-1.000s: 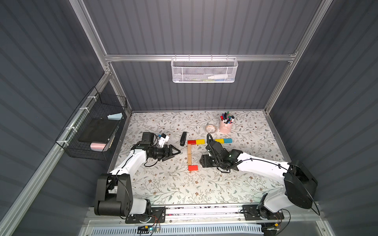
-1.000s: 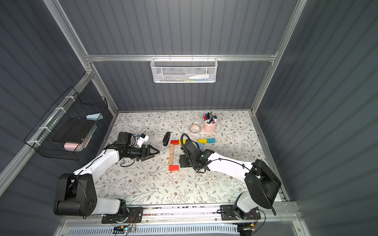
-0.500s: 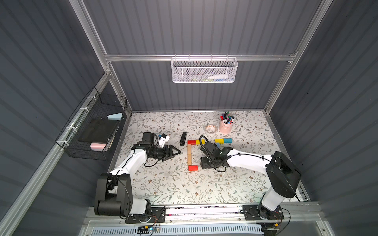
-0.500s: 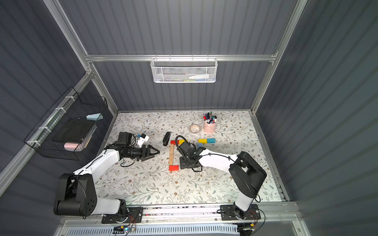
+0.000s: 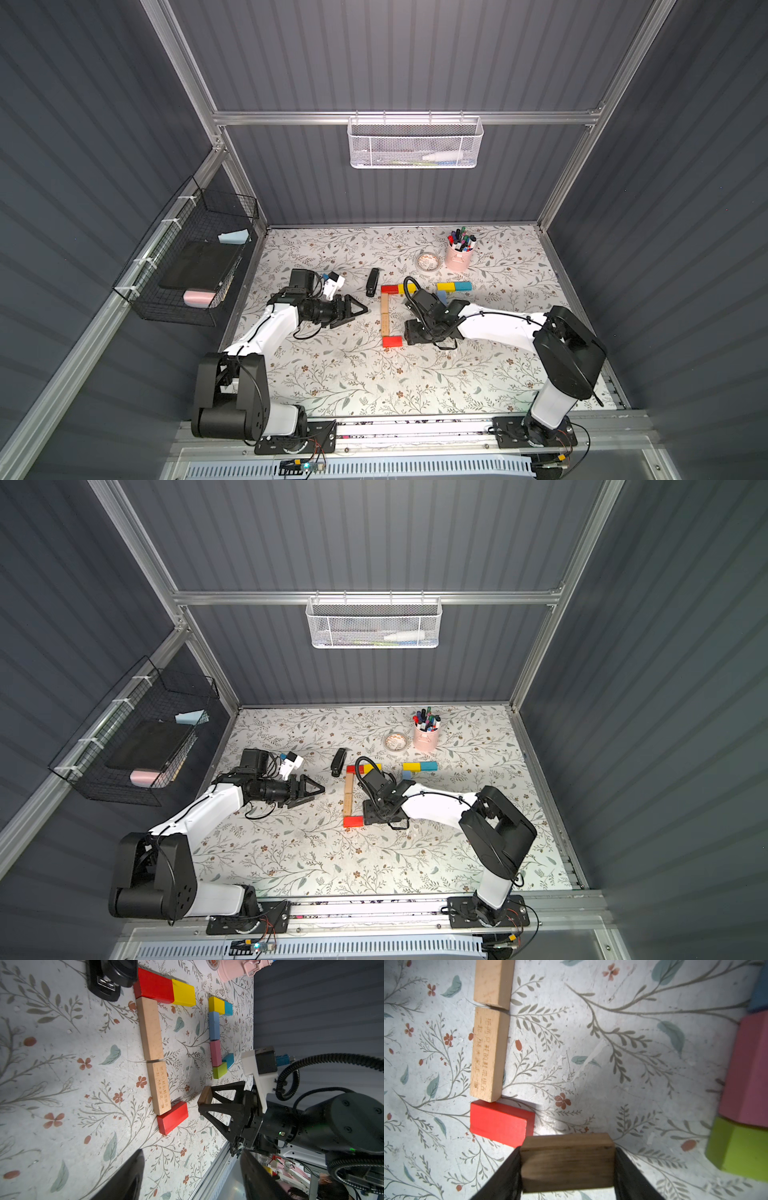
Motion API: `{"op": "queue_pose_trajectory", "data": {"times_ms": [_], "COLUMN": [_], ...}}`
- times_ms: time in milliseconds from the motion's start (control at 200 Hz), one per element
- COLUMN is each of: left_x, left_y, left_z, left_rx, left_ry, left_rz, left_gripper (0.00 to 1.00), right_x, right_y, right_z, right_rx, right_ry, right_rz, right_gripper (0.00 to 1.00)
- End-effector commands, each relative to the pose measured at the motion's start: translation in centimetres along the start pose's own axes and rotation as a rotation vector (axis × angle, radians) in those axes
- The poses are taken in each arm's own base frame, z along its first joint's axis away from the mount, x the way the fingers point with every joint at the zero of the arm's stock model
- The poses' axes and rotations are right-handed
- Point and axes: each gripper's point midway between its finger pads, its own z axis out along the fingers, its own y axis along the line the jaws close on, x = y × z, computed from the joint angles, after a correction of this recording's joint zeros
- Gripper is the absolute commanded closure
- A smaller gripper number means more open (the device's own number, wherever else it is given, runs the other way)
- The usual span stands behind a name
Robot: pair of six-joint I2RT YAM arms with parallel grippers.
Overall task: Assemble the letter c with building blocks
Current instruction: Assemble the building block at the center of the board.
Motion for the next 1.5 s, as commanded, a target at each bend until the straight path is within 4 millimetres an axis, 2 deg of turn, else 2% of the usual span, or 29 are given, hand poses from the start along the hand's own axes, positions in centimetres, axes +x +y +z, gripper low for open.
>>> {"op": "queue_pose_trajectory", "data": {"times_ms": [0, 836, 1491], "left_x": [0.6, 0.6, 0.7], "left_y": [0.4, 0.4, 0.4], "left_z": [0.3, 0.3, 0.4], "left_rx": [-0.011, -0.014, -0.013], "left_ry": [0.019, 0.021, 0.024], "left_rz": [-0.012, -0.011, -0.013], "left_gripper": [0.29, 0.29, 0.29], "right_x": [0.4, 1.1, 1.6], "right_y": [0.1, -0.1, -0.5], "right_z": [0.8, 2.0, 2.4], "right_rx": [-0.005, -0.002, 0.007], "right_ry": [0.015, 0.049, 0.067], "right_rz": [0.021, 0.051, 0.060], "right_gripper": [0.53, 0.50, 0.41]}}
